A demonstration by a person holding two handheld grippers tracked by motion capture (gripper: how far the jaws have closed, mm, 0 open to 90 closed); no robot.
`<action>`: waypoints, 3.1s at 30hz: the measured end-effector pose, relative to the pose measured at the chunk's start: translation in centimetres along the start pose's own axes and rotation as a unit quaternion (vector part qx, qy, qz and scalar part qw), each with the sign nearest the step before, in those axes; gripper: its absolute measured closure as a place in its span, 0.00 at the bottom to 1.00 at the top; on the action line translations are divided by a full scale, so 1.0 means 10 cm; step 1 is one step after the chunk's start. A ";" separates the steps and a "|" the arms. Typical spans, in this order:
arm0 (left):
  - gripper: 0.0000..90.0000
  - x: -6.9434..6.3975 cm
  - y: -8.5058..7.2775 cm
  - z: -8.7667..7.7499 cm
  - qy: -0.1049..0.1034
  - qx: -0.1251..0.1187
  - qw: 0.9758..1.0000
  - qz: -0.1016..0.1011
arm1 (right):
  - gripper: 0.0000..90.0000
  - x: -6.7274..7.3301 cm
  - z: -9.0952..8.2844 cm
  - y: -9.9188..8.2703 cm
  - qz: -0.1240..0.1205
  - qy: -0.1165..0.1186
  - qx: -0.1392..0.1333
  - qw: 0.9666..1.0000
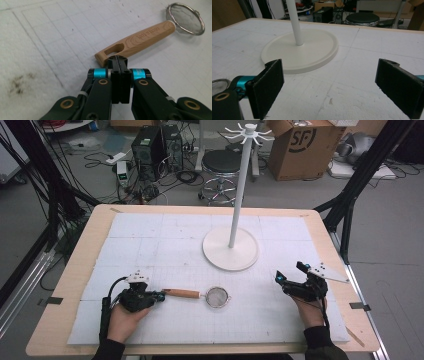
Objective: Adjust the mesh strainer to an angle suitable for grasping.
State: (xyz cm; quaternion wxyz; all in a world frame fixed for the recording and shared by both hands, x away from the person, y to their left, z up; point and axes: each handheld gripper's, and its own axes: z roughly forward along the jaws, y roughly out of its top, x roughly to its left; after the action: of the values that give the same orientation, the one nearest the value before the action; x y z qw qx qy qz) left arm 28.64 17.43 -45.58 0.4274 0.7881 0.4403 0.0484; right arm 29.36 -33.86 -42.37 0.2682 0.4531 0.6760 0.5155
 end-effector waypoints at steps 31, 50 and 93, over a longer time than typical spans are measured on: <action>1.00 0.15 0.51 0.51 0.011 -0.024 1.000 -0.004 | 0.08 0.01 0.03 -0.01 -0.001 0.002 0.005 1.000; 1.00 0.39 0.72 0.58 0.031 0.002 0.999 -0.036 | 0.08 -0.02 0.03 -0.01 0.000 0.003 0.004 1.000; 1.00 -0.06 0.71 0.82 0.020 0.003 1.000 0.019 | 0.08 0.02 0.04 -0.01 0.000 0.013 0.006 1.000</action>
State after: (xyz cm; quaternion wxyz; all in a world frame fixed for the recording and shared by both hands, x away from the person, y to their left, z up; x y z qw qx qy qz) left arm 36.64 10.07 -45.43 0.4156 0.7965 0.4334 0.0708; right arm 29.61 -33.53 -42.62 0.2565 0.4479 0.6828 0.5171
